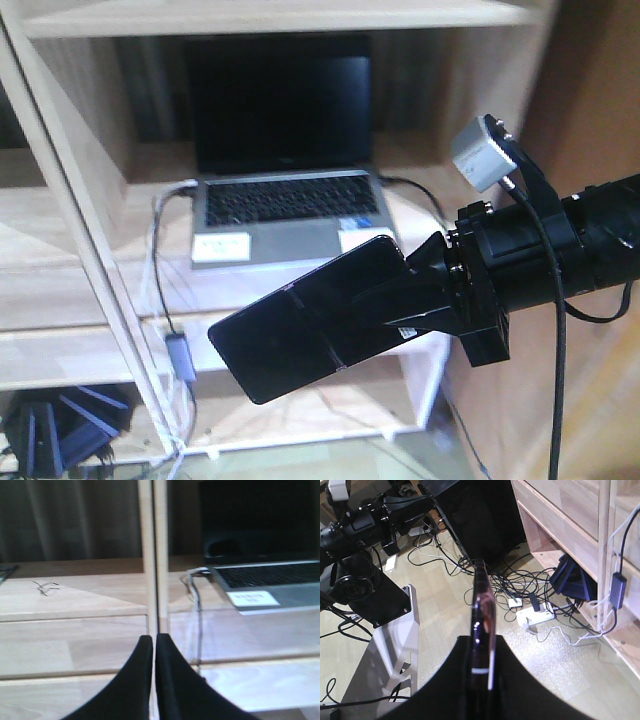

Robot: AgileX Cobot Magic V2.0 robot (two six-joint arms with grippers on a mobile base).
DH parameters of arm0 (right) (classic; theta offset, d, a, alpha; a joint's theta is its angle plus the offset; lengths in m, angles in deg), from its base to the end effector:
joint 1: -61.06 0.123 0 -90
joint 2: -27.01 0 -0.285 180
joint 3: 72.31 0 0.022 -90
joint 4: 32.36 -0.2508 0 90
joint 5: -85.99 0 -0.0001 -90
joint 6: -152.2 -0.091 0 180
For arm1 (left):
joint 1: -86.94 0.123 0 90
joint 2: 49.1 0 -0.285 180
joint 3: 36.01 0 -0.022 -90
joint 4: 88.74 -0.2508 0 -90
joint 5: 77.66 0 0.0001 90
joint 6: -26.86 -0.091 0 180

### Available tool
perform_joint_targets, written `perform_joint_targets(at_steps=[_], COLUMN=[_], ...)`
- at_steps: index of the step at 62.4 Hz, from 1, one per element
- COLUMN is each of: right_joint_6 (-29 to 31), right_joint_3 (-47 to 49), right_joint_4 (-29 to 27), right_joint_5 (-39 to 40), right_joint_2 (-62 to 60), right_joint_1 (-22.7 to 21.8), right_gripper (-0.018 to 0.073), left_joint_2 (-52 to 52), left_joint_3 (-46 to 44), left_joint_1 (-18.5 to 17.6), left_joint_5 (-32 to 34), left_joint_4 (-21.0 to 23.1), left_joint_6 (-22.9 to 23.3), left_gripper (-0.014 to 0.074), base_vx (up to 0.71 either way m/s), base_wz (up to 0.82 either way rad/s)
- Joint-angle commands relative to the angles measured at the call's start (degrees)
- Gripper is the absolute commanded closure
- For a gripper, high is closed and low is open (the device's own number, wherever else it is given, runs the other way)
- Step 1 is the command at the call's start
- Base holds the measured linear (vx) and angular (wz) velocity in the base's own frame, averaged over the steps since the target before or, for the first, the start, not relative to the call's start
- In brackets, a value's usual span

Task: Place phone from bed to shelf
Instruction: 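Hold the black phone in the right gripper in front of the laptop shelf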

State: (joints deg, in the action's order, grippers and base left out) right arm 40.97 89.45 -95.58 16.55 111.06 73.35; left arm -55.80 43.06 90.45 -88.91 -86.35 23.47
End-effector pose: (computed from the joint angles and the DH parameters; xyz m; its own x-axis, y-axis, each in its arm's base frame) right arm 0.2214 0.1261 0.3303 -0.4434 -0.4103 -0.7969 -0.8936 0.2714 0.3575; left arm 0.0557 0.0027 0.1855 -0.1228 0.0108 -0.9924 -0.0509 0.9986 0.0171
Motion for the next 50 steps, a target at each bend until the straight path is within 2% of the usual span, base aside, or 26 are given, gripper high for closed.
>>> perform_joint_targets(at_steps=[1, 50], right_joint_6=[0.68, 0.68], right_joint_3=[1.49, 1.49], right_joint_4=[-4.72, -4.72], right_joint_5=[-3.71, -3.71], right_joint_2=[-1.79, -1.79], right_joint_1=[-0.08, -0.08], right_gripper=[0.0561, 0.0561], left_joint_2=[0.48, 0.48], left_joint_3=[0.41, 0.41], left_joint_1=[0.02, 0.02], left_joint_5=[3.99, 3.99], left_joint_4=[0.53, 0.53], left_joint_6=[0.0, 0.0], left_gripper=[0.0595, 0.0595], base_vx=[0.26, 0.19], base_wz=[0.23, 0.09])
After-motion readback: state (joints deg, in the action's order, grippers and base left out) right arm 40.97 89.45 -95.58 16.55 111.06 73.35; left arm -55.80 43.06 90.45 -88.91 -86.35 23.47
